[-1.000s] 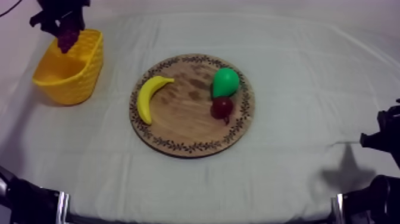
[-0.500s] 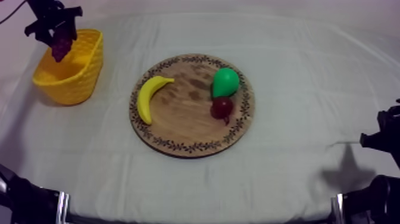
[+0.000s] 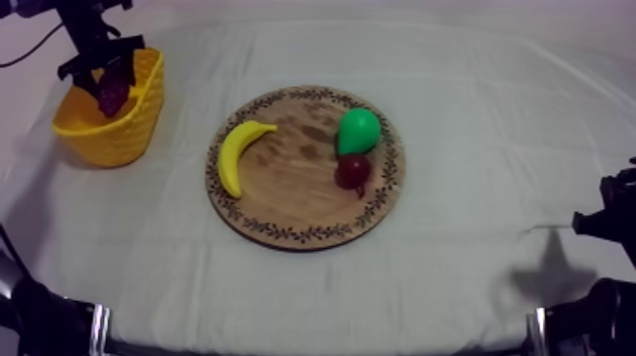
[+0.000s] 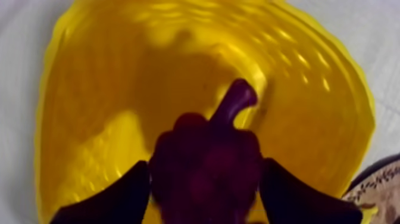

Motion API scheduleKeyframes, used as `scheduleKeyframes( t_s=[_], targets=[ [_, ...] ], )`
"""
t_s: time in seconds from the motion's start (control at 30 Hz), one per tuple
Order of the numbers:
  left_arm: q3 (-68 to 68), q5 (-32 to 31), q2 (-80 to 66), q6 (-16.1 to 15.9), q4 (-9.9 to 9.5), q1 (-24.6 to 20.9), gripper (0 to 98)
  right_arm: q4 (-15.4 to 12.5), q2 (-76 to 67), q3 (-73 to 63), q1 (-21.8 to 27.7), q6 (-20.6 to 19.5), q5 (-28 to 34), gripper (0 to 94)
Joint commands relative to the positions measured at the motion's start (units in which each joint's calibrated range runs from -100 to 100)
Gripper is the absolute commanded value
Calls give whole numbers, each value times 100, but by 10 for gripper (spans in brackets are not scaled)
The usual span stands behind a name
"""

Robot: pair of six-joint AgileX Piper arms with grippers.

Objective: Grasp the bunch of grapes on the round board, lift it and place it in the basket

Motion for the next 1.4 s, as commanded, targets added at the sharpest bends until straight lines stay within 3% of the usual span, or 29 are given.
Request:
scheduleKeyframes(
  t_s=[0.0, 0.23, 0.43, 0.73, 1.07, 1.37],
  targets=[
    [-49, -15, 32, 64, -38, -4, 770, -1, 1, -5, -1, -7, -2, 3],
    [-136, -93, 39, 121, -192, -7, 866, -1, 1, -5, -1, -7, -2, 3],
    [101, -189, -250, 128, -188, -24, 883, -1, 1, -5, -1, -7, -2, 3],
    [1064, -387, -1456, 95, -95, 53, 744, -1, 1, -5, -1, -7, -2, 3],
    [3012, -1264, -3485, -254, 245, 79, 611, -1, 1, -5, -1, -7, -2, 3],
    [4802, -2000, -5393, -909, 665, -66, 464, -1, 1, -5, -1, -7, -2, 3]
  ],
)
